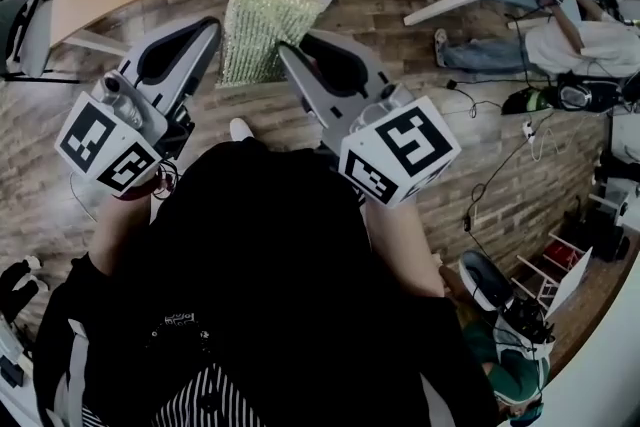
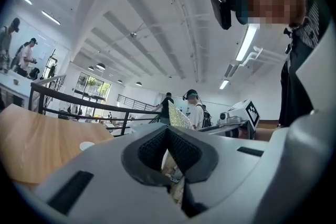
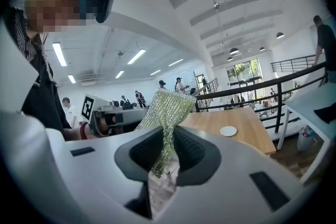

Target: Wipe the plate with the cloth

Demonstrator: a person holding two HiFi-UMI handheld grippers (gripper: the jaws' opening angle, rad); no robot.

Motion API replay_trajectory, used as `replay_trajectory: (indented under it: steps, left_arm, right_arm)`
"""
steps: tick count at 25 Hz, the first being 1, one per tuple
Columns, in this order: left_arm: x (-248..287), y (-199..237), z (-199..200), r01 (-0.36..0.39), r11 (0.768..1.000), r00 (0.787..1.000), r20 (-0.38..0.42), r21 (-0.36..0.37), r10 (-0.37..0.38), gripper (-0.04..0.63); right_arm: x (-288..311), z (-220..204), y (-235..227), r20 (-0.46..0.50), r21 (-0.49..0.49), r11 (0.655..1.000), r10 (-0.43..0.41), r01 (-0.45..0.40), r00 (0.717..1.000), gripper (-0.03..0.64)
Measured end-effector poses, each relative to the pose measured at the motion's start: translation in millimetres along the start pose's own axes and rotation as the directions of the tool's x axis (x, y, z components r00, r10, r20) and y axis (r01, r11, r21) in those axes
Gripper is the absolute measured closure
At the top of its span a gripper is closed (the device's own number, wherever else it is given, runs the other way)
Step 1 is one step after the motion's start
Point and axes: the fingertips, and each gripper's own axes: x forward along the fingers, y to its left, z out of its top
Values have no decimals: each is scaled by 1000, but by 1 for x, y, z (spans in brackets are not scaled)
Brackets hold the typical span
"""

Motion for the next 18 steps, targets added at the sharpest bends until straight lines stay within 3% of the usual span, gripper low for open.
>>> replay_trajectory:
  steps: [4, 12, 18]
  left_arm:
    - [3, 27, 3, -9, 1000, 1000, 15, -18, 10, 597]
    - [-62, 99, 3, -66, 996, 996, 54, -61, 69, 597]
    - [-57, 141, 7, -118, 991, 992, 40, -59, 120, 597]
  right_arm:
    - [28, 5, -14, -23, 0, 1000, 7, -7, 1000, 569]
    - [127, 13, 17, -50, -24, 995, 94, -95, 994, 569]
    - [175, 23, -9, -58, -9, 989, 144, -145, 988, 569]
